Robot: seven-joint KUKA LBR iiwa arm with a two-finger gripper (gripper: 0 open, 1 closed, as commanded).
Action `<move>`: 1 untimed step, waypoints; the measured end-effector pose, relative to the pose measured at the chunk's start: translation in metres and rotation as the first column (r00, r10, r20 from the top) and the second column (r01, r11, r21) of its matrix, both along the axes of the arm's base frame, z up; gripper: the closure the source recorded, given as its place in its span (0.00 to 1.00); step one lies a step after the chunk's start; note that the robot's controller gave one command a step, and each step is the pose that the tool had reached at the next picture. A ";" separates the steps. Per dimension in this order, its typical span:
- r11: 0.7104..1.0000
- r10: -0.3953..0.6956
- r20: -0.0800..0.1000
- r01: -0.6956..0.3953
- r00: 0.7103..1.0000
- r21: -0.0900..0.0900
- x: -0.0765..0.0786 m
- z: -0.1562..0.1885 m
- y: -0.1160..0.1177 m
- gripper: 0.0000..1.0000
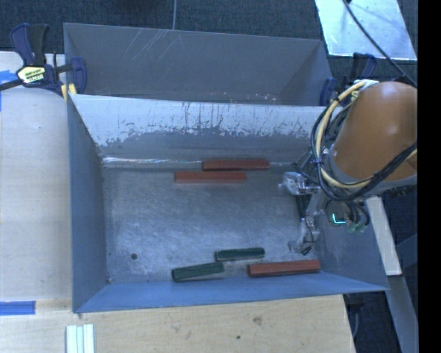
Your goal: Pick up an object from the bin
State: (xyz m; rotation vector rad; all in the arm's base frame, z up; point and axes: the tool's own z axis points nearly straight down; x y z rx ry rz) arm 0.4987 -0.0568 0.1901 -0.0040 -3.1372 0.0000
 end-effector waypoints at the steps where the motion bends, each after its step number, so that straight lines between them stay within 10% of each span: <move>1: 0.995 -0.104 -0.001 0.104 0.995 0.000 -0.015 -0.079 0.040 0.00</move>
Offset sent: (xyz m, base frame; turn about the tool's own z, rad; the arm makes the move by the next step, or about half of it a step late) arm -0.0132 0.0385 -0.0753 0.1064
